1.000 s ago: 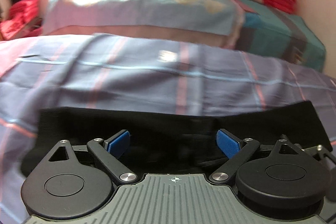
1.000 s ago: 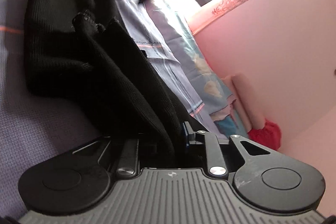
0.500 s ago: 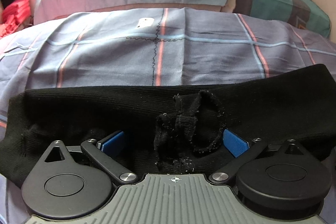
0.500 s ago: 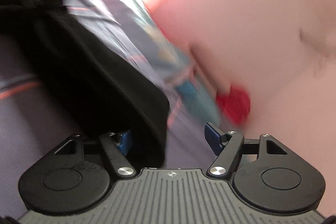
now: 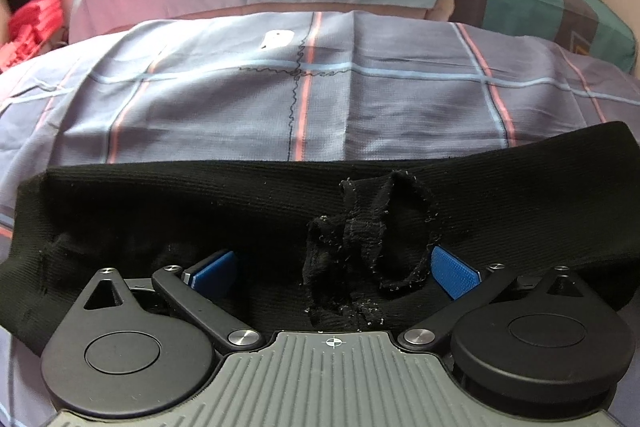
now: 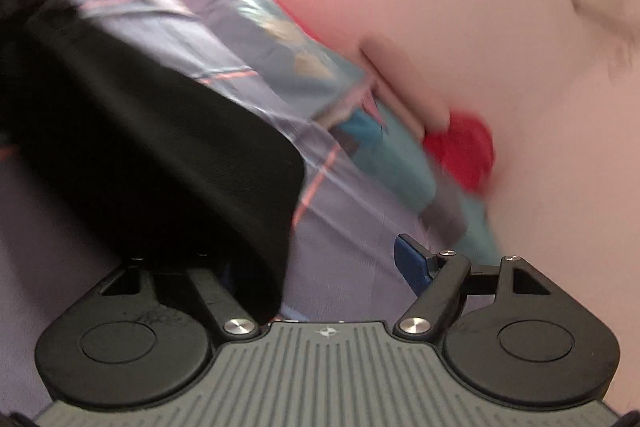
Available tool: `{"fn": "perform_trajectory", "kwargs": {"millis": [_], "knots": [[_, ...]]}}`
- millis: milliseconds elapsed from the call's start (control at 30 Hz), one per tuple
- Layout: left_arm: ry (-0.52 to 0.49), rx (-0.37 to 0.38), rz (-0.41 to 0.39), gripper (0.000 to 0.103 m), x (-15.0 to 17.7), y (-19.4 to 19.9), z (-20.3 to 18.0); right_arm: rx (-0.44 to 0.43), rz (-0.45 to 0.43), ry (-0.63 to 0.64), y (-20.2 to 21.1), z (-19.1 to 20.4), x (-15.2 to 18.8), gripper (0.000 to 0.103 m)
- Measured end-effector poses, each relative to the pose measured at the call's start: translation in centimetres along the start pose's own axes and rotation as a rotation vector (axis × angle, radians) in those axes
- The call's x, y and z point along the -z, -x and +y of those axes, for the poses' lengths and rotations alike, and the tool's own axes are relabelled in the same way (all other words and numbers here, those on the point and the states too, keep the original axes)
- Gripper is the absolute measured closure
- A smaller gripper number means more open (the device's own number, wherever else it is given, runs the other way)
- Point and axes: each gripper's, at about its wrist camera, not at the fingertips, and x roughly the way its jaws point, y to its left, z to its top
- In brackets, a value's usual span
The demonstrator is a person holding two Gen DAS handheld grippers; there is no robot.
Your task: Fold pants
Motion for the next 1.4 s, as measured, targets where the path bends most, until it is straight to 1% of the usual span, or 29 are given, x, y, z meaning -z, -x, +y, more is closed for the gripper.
{"fn": "perform_trajectory", "kwargs": {"millis": [100, 200, 267, 333, 367, 400, 433, 467, 500, 567, 600, 633, 733, 767, 800, 867, 900, 967, 1033, 1067, 1100, 1133, 1200, 1233, 1267, 1300, 1333, 1367, 1400], "knots": [[0.008, 0.007, 0.01, 0.0, -0.1, -0.1, 0.2, -0.063, -0.019, 0.001, 1.6, -1.3, 0.0, 0.023], [0.009, 0.008, 0.017, 0.0, -0.3, -0.2, 0.2, -0.135, -0.047, 0.017, 3.1, -2.7, 0.1, 0.018], [0.012, 0.011, 0.019, 0.0, -0.3, -0.2, 0.2, -0.199, -0.072, 0.011, 5.1, -3.5, 0.3, 0.017], [0.012, 0.015, 0.02, 0.0, -0.3, -0.2, 0.3, -0.274, -0.083, -0.078, 5.6, -4.4, -0.8, 0.018], [0.012, 0.018, 0.02, 0.0, -0.3, -0.2, 0.3, -0.322, -0.082, -0.145, 5.7, -4.8, -1.5, 0.022], [0.017, 0.022, 0.022, 0.0, -0.4, -0.1, 0.5, -0.354, -0.084, -0.212, 5.5, -5.4, -2.3, 0.031], [0.024, 0.032, 0.021, 0.0, -0.4, 0.0, 0.7, -0.369, -0.081, -0.269, 5.0, -5.7, -3.2, 0.036], [0.029, 0.044, 0.019, 0.0, -0.3, 0.3, 0.9, -0.382, -0.071, -0.318, 4.2, -6.0, -4.1, 0.046], [0.033, 0.059, 0.012, 0.0, -0.2, 0.6, 1.2, -0.403, -0.06, -0.37, 3.3, -6.0, -4.8, 0.05], [0.033, 0.068, 0.005, 0.0, 0.3, 1.2, 1.7, -0.453, -0.039, -0.456, 1.9, -5.6, -6.0, 0.05], [0.034, 0.07, 0.0, 0.0, 0.6, 1.6, 2.1, -0.464, -0.035, -0.46, 1.5, -5.0, -6.4, 0.05], [0.038, 0.074, -0.003, 0.0, 0.9, 2.0, 2.5, -0.467, -0.024, -0.432, 1.1, -3.9, -6.6, 0.05], [0.054, 0.098, -0.015, 0.0, 1.5, 3.4, 3.8, -0.516, 0.024, -0.272, 1.1, -0.6, -6.1, 0.05], [0.058, 0.097, -0.026, 0.0, 1.4, 3.8, 4.0, -0.501, 0.025, -0.21, 1.6, 0.3, -5.5, 0.051], [0.065, 0.094, -0.039, 0.0, 1.2, 4.2, 4.2, -0.488, 0.003, -0.174, 2.4, 0.6, -4.9, 0.049], [0.08, 0.107, -0.063, 0.0, 0.5, 4.6, 4.3, -0.526, 0.011, -0.132, 3.3, 0.5, -4.4, 0.043], [0.08, 0.114, -0.066, 0.0, 0.1, 4.4, 4.0, -0.518, -0.006, -0.158, 3.6, -0.2, -4.3, 0.044], [0.063, 0.111, -0.059, 0.0, -0.3, 3.5, 3.1, -0.488, -0.037, -0.273, 3.6, -2.0, -4.9, 0.044], [0.036, 0.083, -0.017, 0.0, -0.3, 1.7, 1.9, -0.486, -0.056, -0.421, 2.7, -3.7, -5.7, 0.042], [0.023, 0.07, 0.016, 0.0, -0.1, 0.8, 1.4, -0.482, -0.046, -0.462, 1.9, -4.1, -6.0, 0.037], [0.021, 0.058, 0.031, 0.0, 0.3, 0.0, 1.2, -0.473, -0.016, -0.47, 0.9, -4.0, -6.1, 0.036], [0.029, 0.054, 0.01, 0.0, 0.5, 0.0, 1.2, -0.457, 0.026, -0.453, -0.1, -3.7, -5.9, 0.036], [0.034, 0.06, 0.009, 0.0, 0.6, 0.2, 1.4, -0.396, 0.114, -0.423, -1.5, -3.3, -5.2, 0.041], [0.038, 0.065, 0.008, 0.0, 0.6, 0.3, 1.6, -0.392, 0.11, -0.468, -1.4, -3.9, -4.6, 0.041], [0.037, 0.066, 0.011, 0.0, 0.6, 0.3, 1.6, -0.402, 0.102, -0.518, -1.0, -4.6, -4.3, 0.038], [0.036, 0.067, 0.012, 0.0, 0.7, 0.3, 1.7, -0.415, 0.095, -0.561, -0.8, -5.1, -4.1, 0.033], [0.037, 0.067, 0.014, 0.0, 0.7, 0.3, 1.8, -0.421, 0.087, -0.591, -0.6, -5.5, -3.9, 0.031], [0.041, 0.066, 0.019, 0.0, 0.6, 0.4, 1.8, -0.416, 0.106, -0.587, -0.9, -5.3, -3.9, 0.031], [0.047, 0.065, 0.025, 0.0, 0.5, 0.5, 1.8, -0.41, 0.158, -0.557, -1.6, -4.9, -4.0, 0.031]]}}
